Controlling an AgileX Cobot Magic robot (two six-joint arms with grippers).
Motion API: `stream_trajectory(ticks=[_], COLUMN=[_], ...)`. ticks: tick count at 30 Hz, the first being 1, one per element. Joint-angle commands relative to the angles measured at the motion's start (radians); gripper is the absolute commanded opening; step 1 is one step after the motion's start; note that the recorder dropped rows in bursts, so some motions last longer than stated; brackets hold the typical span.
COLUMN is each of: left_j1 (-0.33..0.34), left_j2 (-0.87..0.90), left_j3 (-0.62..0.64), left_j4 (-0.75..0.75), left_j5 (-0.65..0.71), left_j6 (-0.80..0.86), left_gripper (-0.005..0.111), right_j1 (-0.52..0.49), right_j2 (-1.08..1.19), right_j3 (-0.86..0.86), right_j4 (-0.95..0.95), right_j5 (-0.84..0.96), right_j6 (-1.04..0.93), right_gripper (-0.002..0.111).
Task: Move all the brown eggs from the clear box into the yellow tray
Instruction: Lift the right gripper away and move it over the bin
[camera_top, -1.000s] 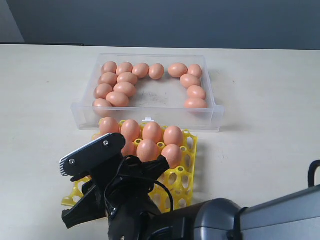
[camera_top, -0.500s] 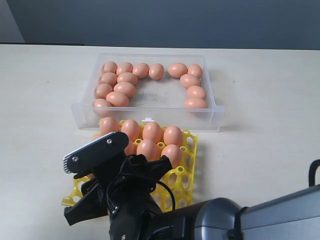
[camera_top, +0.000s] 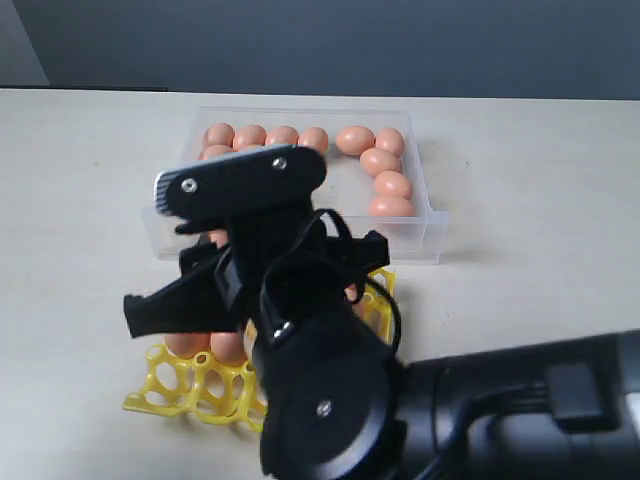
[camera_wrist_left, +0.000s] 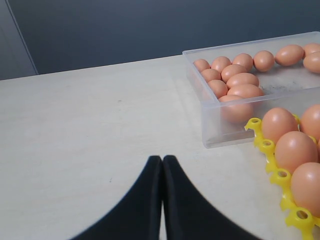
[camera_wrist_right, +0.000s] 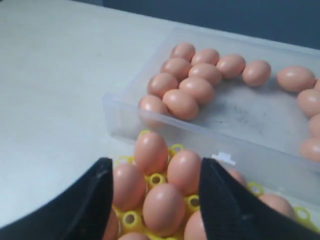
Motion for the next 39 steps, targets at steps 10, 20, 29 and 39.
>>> stream_trajectory(ticks=[10, 20, 29, 39], left_j1=[0.004, 0.004, 0.004, 0.004], left_j2=[-0.005, -0.005, -0.005, -0.005], left_j3=[0.004, 0.004, 0.004, 0.004], left_j4=[0.0, 0.0, 0.0, 0.0], left_j5=[-0.009, -0.009, -0.009, -0.009], left_j6=[0.0, 0.0, 0.0, 0.0], left_gripper=[0.0, 0.0, 0.0, 0.0], right_j1=[-0.764, -1.076, -1.077, -1.25], right_j2=[-0.047, 0.059, 0.104, 0.318], right_j3=[-0.131, -0.379, -0.614, -0.614], right_j4=[-0.008, -0.188, -0.044, 1.449], right_j5=[-0.809, -1.125, -0.552, 0.0], right_j6=[-0.146, -0.271, -0.443, -1.858], right_gripper=[0.036, 0.034, 0.034, 0.0])
